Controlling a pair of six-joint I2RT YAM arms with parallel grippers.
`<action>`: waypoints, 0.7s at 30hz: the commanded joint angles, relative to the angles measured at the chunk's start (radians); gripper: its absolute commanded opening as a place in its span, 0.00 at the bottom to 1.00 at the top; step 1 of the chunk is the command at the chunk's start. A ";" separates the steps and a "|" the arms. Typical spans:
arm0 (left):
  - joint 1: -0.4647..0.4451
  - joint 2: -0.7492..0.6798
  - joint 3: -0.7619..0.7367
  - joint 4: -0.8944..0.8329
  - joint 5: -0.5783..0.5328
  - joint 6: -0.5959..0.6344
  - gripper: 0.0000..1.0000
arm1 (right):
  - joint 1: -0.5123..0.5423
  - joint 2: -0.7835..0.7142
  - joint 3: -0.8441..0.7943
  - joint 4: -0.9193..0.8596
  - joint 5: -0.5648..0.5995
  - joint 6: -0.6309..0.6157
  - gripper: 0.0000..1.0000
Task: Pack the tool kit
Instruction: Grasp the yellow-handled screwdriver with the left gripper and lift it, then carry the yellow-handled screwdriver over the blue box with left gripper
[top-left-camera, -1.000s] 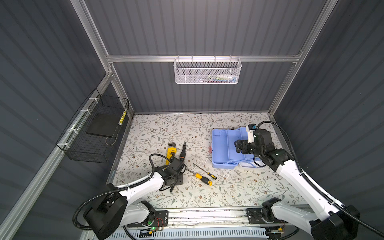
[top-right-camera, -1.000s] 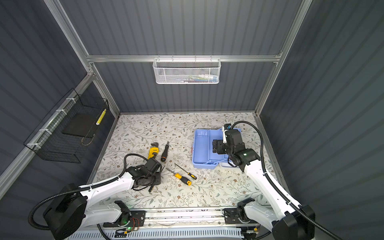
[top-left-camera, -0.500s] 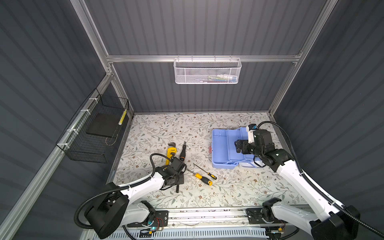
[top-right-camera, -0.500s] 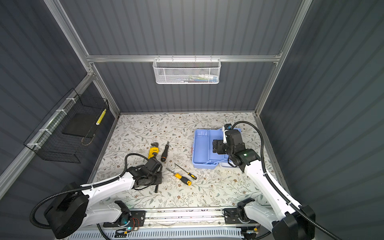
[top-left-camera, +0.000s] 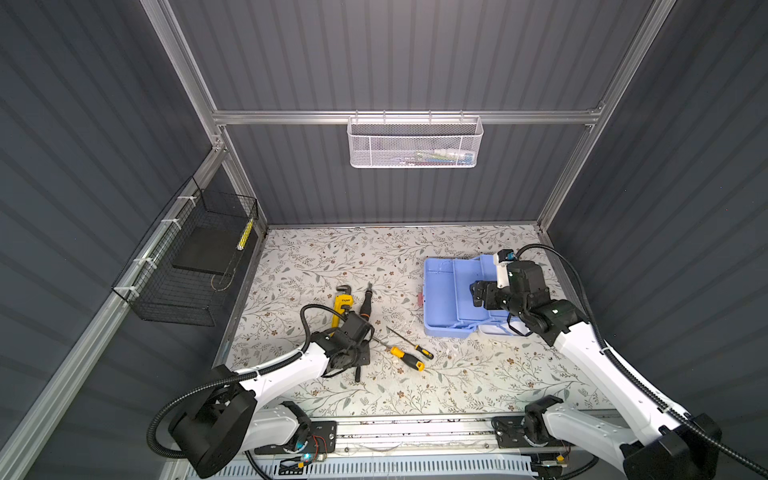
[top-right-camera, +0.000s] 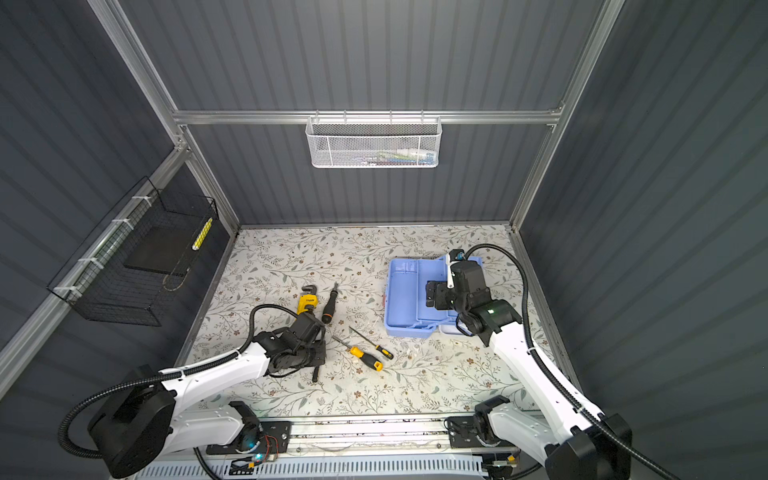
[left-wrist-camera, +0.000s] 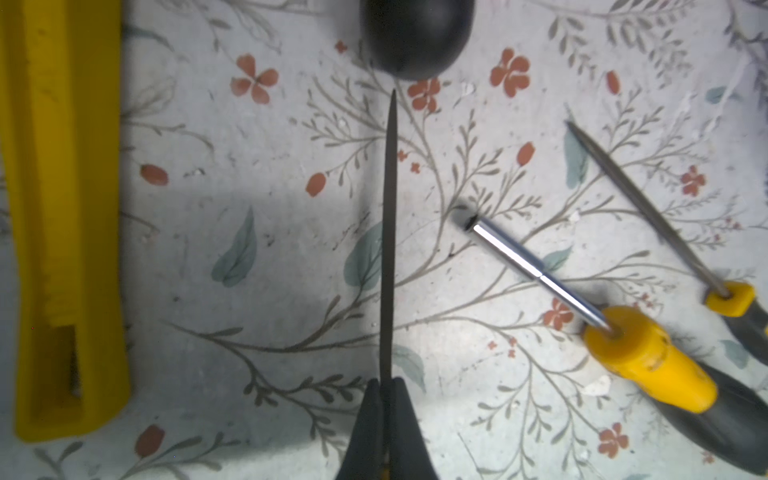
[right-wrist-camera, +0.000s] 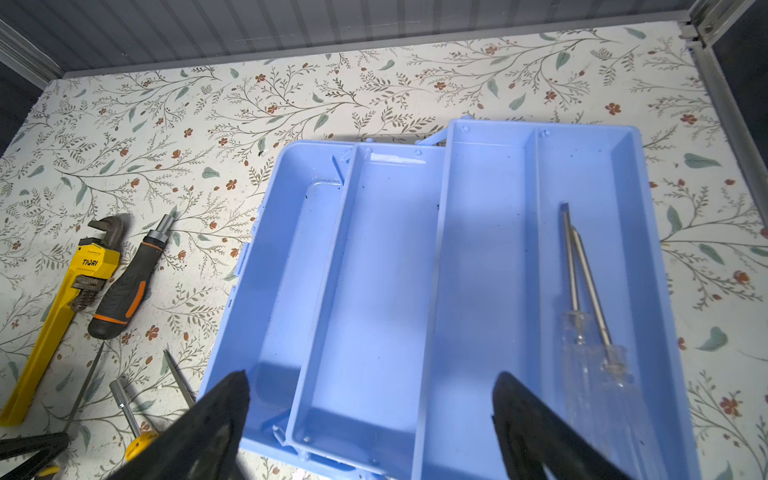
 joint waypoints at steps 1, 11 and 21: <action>-0.005 -0.041 0.047 -0.010 0.012 0.013 0.00 | 0.004 -0.014 -0.024 0.000 0.001 0.012 0.92; -0.005 -0.044 0.173 0.062 0.041 0.026 0.00 | 0.004 -0.031 -0.042 0.009 0.005 0.021 0.92; -0.009 0.237 0.490 0.347 0.207 0.077 0.00 | 0.004 -0.051 -0.064 0.012 0.021 0.026 0.92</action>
